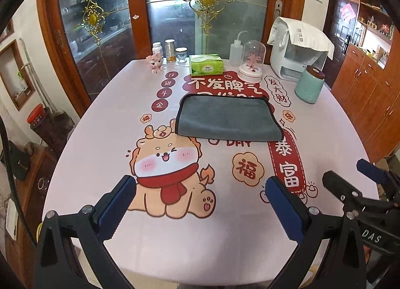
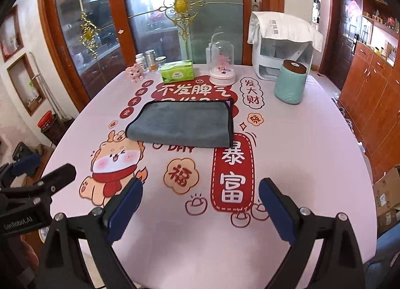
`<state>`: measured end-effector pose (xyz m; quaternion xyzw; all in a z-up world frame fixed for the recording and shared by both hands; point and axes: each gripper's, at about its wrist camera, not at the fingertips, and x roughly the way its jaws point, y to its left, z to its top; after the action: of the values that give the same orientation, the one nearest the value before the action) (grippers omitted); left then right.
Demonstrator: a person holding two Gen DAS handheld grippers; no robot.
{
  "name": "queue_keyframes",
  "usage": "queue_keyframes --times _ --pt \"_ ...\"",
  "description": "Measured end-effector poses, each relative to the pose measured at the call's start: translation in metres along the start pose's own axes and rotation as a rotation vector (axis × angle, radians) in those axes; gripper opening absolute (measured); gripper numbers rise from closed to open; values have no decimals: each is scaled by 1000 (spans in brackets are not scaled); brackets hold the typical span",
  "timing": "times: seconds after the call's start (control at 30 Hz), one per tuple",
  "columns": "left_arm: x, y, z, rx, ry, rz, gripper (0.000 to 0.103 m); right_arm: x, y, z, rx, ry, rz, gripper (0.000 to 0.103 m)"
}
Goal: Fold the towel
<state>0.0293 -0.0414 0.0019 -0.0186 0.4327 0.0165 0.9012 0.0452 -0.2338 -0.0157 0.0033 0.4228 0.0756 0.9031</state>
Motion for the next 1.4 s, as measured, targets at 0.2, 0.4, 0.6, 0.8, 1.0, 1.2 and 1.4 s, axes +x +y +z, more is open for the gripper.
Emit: queue_keyframes --times 0.2,0.4,0.6,0.8,1.0,1.2,1.4 --pt "-19 -2 -8 0 19 -17 103 -24 4 -9 -6 -18 15 95" --pt "-40 -1 -17 0 43 -7 103 -43 5 -17 -5 -10 1 95" --pt "-54 6 -23 -11 60 15 103 -62 10 -22 43 -8 0 95" --pt "-58 10 -25 -14 80 9 103 -74 26 -22 56 -15 6 95" --pt "-66 11 -24 10 47 23 103 -78 35 -20 63 -26 -10 95" --pt "-67 15 -22 6 34 32 103 -75 35 -19 84 -11 -29 95" --pt "-63 15 -20 9 46 21 103 -75 37 -17 80 -17 -45 95"
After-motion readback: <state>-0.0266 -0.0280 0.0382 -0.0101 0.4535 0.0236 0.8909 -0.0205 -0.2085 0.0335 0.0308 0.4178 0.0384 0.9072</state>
